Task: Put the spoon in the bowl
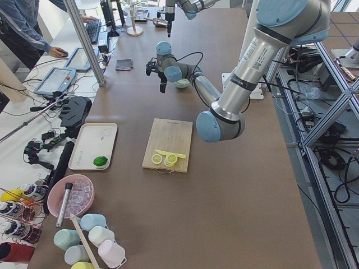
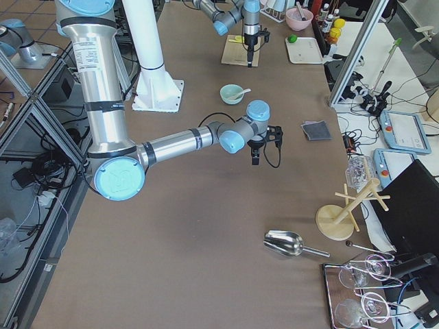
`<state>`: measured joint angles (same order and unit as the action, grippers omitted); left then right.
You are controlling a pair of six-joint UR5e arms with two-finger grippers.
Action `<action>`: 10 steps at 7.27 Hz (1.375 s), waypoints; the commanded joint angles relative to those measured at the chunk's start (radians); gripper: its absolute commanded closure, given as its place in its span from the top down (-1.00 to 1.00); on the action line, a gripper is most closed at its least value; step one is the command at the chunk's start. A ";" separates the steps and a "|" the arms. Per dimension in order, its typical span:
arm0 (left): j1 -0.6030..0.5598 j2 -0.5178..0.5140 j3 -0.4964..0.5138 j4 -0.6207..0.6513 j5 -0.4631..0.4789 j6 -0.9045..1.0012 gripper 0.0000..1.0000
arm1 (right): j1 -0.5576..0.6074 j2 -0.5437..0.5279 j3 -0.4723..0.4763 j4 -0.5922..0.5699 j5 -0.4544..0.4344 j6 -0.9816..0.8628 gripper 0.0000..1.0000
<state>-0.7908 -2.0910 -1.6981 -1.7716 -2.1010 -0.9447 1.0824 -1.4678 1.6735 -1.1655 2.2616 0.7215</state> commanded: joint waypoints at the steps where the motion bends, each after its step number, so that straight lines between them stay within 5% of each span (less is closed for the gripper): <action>1: -0.150 0.177 -0.155 0.175 -0.019 0.303 0.96 | 0.210 -0.092 -0.070 -0.003 0.088 -0.320 1.00; 4: -0.426 0.409 -0.229 0.247 -0.033 0.770 0.96 | 0.422 -0.108 -0.121 -0.177 0.119 -0.654 1.00; 6: -0.572 0.555 -0.198 0.248 -0.274 0.895 0.96 | 0.519 -0.098 -0.103 -0.298 0.116 -0.805 1.00; 7: -0.675 0.569 -0.131 0.248 -0.418 0.908 0.96 | 0.519 -0.097 -0.094 -0.299 0.115 -0.806 1.00; 10: -0.732 0.585 -0.109 0.255 -0.432 1.011 0.96 | 0.519 -0.097 -0.092 -0.296 0.110 -0.806 1.00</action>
<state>-1.5109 -1.5097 -1.8131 -1.5185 -2.5329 0.0421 1.6006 -1.5645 1.5797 -1.4622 2.3732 -0.0833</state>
